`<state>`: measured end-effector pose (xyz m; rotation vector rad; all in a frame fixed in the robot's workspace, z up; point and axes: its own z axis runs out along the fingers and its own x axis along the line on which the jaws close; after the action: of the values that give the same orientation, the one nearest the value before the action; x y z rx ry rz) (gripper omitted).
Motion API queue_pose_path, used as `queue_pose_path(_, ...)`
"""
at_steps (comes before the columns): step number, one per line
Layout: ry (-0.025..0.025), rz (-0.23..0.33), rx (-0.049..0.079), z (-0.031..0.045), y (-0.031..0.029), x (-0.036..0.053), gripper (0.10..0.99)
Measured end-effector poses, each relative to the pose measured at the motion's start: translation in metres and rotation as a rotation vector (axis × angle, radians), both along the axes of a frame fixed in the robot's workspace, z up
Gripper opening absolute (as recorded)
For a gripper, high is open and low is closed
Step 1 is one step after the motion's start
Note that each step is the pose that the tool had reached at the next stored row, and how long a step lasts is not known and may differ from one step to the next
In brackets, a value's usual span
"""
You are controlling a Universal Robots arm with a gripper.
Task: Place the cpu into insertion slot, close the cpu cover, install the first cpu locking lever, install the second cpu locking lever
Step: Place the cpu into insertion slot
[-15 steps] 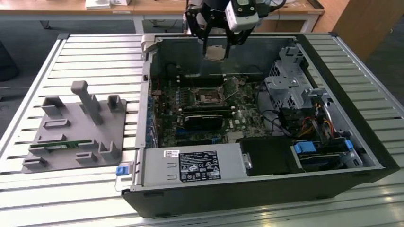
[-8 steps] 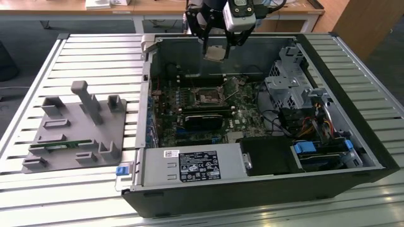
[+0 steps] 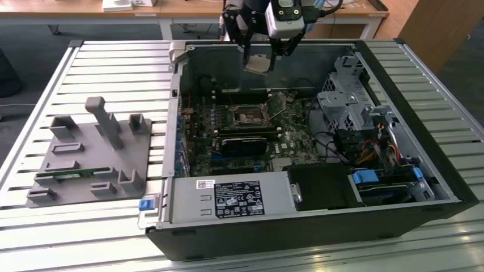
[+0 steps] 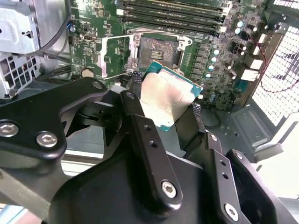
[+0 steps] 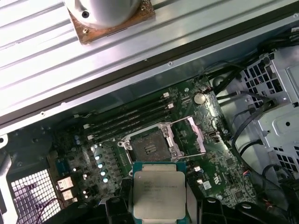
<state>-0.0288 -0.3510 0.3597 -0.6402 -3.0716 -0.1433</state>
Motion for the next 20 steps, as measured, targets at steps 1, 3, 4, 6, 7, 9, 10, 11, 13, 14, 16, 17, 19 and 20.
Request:
queue_pose_path(1,0.0,-0.008,0.0,-0.0001,0.0,0.0,0.541)
queue_pose_path(3,-0.0001,-0.032,0.0,-0.0003,0.0,0.0,0.541)
queue_pose_path(4,0.0,-0.046,0.0,-0.0003,0.0,0.0,0.541)
queue_pose_path(6,0.0,-0.077,0.0,-0.0004,0.0,0.0,0.541)
queue_pose_path(7,0.0,-0.089,0.0,-0.0005,0.0,0.0,0.541)
queue_pose_path(9,0.0,-0.111,0.0,-0.0006,0.0,0.0,0.541)
queue_pose_path(10,0.0,-0.123,0.0,-0.0008,0.0,0.0,0.541)
queue_pose_path(11,0.0,-0.134,0.0,-0.0009,0.0,0.0,0.541)
queue_pose_path(13,0.0,-0.161,0.0,-0.0011,0.0,0.0,0.541)
queue_pose_path(14,0.0,-0.174,0.0,-0.0011,0.0,0.0,0.541)
queue_pose_path(16,0.0,-0.189,0.0,-0.0012,0.0,0.0,0.541)
queue_pose_path(17,0.0,-0.196,0.0,-0.0012,0.0,0.0,0.541)
queue_pose_path(19,0.0,-0.211,0.0,-0.0013,0.0,0.0,0.541)
queue_pose_path(20,0.0,-0.218,0.0,-0.0013,0.0,0.0,0.541)
